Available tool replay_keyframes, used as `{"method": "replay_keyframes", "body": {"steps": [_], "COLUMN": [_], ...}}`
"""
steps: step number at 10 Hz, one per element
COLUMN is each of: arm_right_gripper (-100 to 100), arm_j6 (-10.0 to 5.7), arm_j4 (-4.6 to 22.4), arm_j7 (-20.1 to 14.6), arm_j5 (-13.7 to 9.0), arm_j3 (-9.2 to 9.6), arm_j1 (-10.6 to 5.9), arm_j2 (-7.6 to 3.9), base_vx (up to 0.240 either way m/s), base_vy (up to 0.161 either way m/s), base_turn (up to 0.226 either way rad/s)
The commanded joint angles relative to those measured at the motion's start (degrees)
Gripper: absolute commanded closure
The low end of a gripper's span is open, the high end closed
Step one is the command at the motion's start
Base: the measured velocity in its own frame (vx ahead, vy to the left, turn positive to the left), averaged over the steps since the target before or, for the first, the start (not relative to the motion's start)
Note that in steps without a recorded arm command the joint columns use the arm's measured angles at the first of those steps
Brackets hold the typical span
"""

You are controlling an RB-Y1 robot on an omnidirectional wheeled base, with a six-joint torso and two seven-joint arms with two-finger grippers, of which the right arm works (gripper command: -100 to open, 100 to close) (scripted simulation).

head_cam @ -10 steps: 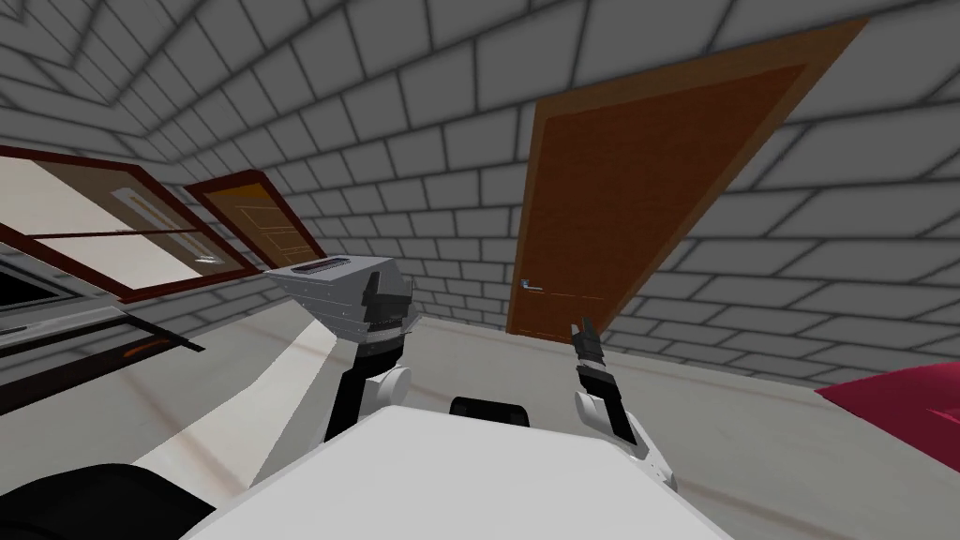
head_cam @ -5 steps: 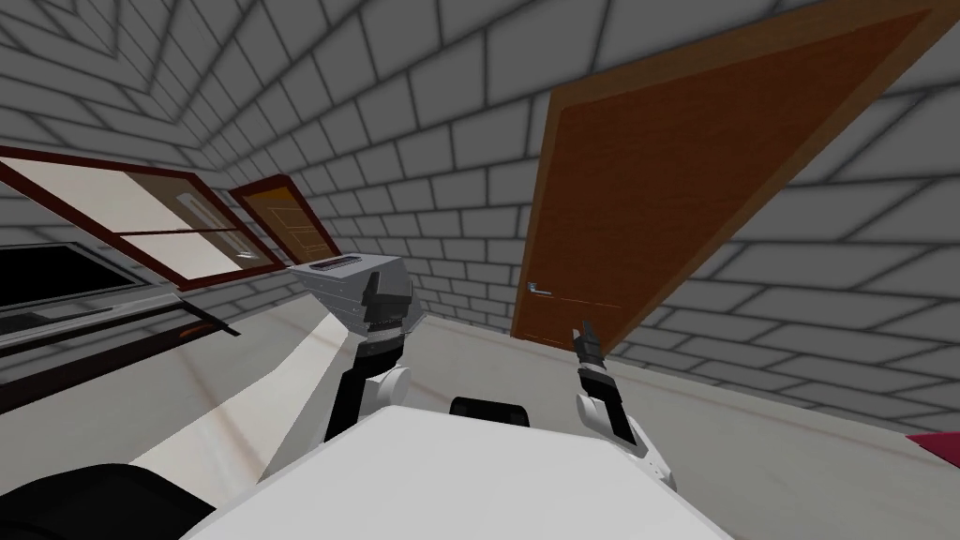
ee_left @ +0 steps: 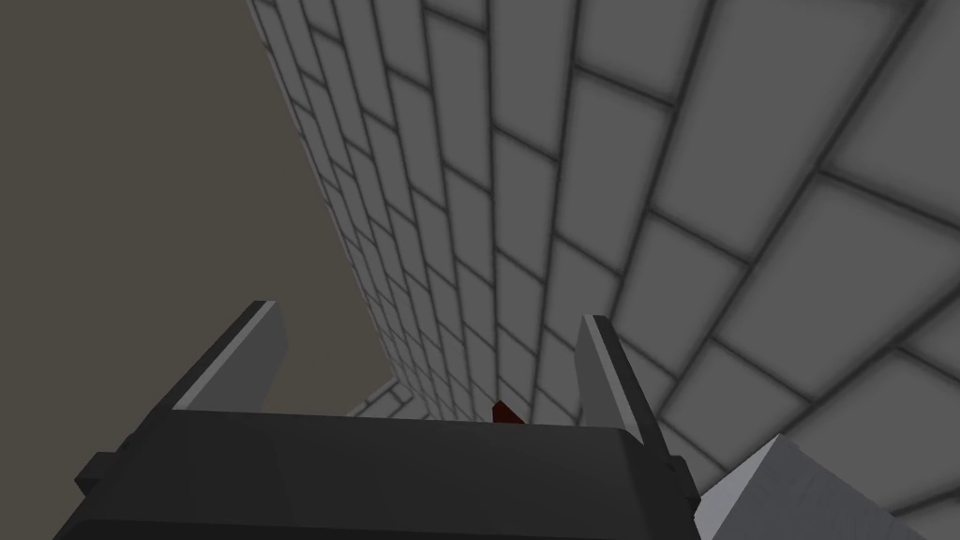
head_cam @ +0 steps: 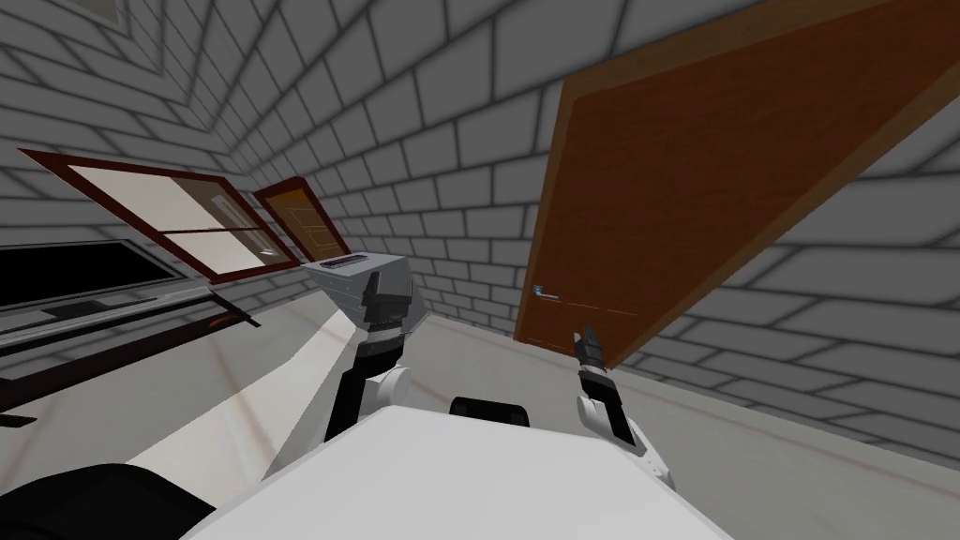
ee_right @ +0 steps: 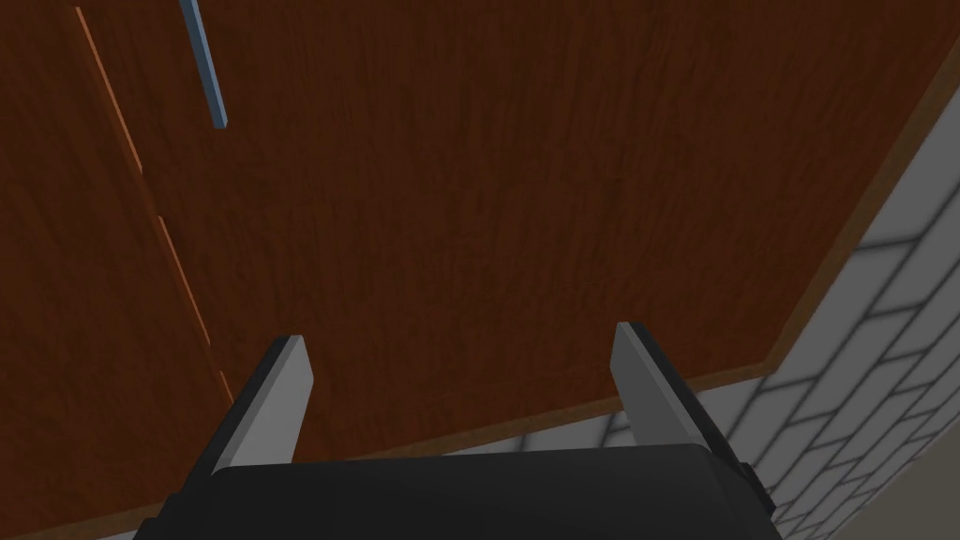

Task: Pull the door open

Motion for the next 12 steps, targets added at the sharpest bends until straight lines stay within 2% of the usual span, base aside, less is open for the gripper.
{"method": "replay_keyframes", "body": {"steps": [1,3,4,5,6,11,12], "arm_right_gripper": [-100,-100,-100,-100,-100,-100,-100], "arm_j6": [-0.48,-1.06,-1.06,-1.32,-1.32,-2.55,-2.55], "arm_j4": [2.8,6.5,7.0,8.9,8.9,17.9,17.9], "arm_j7": [-0.1,-0.2,-0.2,-0.2,-0.2,-0.4,-0.4], "arm_j5": [-0.4,-1.0,-1.0,-1.3,-1.3,-2.6,-2.6], "arm_j3": [-0.44,-1.15,-1.15,-1.48,-1.48,-2.99,-2.99], "arm_j1": [-0.96,-2.35,-2.35,-2.99,-2.99,-5.97,-5.97], "arm_j2": [-0.35,-0.85,-0.85,-1.07,-1.07,-2.08,-2.08], "base_vx": [0.048,0.086,0.072,0.062,0.047,0.076,0.053], "base_vy": [-0.006,-0.024,-0.024,-0.02,-0.018,-0.034,-0.024], "base_turn": [0.107,0.192,0.065,0.11,0.048,0.152,0.037]}}
